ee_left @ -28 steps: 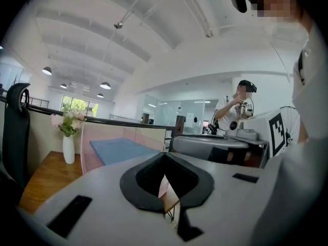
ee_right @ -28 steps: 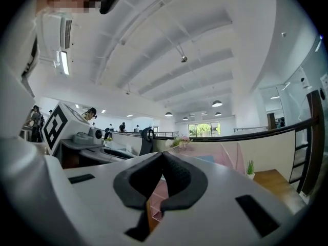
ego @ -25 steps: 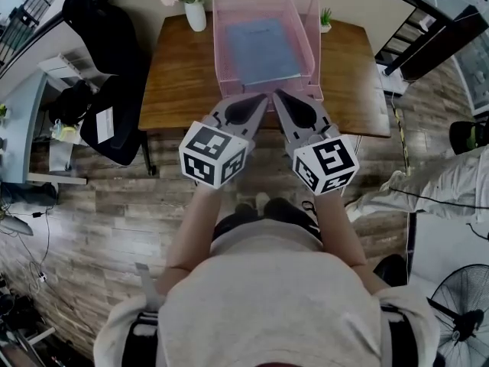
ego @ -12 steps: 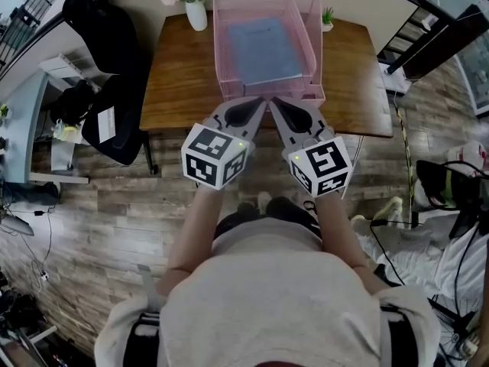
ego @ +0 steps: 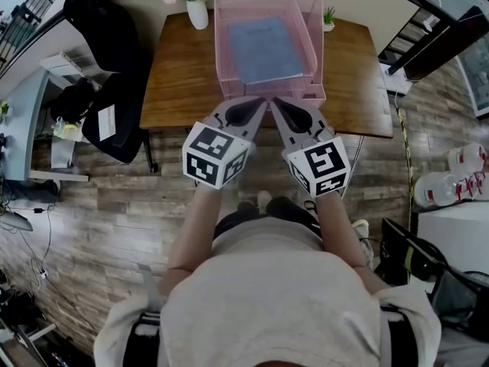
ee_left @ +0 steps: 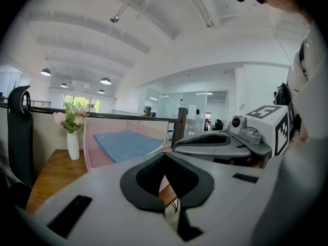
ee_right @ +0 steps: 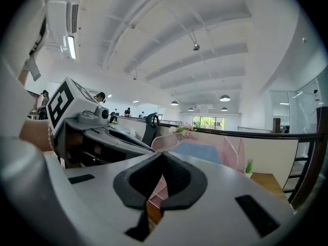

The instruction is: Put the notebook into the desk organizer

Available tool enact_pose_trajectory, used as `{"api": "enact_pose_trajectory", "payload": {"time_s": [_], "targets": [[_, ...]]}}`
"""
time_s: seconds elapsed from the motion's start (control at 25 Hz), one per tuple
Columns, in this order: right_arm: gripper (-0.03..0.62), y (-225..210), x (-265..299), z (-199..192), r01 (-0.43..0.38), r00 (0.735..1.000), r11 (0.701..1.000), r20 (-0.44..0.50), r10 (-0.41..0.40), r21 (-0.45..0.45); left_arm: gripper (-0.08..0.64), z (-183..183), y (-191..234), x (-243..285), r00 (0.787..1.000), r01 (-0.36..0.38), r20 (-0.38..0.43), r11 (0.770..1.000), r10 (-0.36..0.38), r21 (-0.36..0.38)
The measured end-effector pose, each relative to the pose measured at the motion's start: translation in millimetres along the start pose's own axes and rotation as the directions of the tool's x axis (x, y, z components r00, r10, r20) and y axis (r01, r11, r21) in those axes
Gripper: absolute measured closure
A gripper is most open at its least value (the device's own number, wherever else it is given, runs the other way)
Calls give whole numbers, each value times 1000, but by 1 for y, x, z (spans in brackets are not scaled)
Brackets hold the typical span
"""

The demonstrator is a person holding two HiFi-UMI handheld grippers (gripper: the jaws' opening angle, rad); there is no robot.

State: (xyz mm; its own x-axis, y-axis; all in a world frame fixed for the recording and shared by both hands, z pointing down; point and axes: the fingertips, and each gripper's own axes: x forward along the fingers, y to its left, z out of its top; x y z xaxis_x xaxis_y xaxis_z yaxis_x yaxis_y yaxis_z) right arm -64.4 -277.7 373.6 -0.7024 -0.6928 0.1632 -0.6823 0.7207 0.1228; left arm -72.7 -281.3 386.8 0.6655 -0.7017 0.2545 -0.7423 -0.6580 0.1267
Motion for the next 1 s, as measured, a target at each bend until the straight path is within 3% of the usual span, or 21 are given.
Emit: {"api": "enact_pose_trajectory", "payload": {"time_s": [0.28,0.48,1.0], "targets": [[588,-4,-4,1,9,1000,1000,24,-10,26,549,1,-4,1,1000,1,6,1000,-1,-5],[588,-3,-6,1,10,1000,999,26,-11,31,549,1,-8,-1,999,27,21,998,-26,-53],[588,-3,-7,2,-20,999,997,43,17,70,549,0,-1,-3,1000,8,16,998,-7,-56]]}}
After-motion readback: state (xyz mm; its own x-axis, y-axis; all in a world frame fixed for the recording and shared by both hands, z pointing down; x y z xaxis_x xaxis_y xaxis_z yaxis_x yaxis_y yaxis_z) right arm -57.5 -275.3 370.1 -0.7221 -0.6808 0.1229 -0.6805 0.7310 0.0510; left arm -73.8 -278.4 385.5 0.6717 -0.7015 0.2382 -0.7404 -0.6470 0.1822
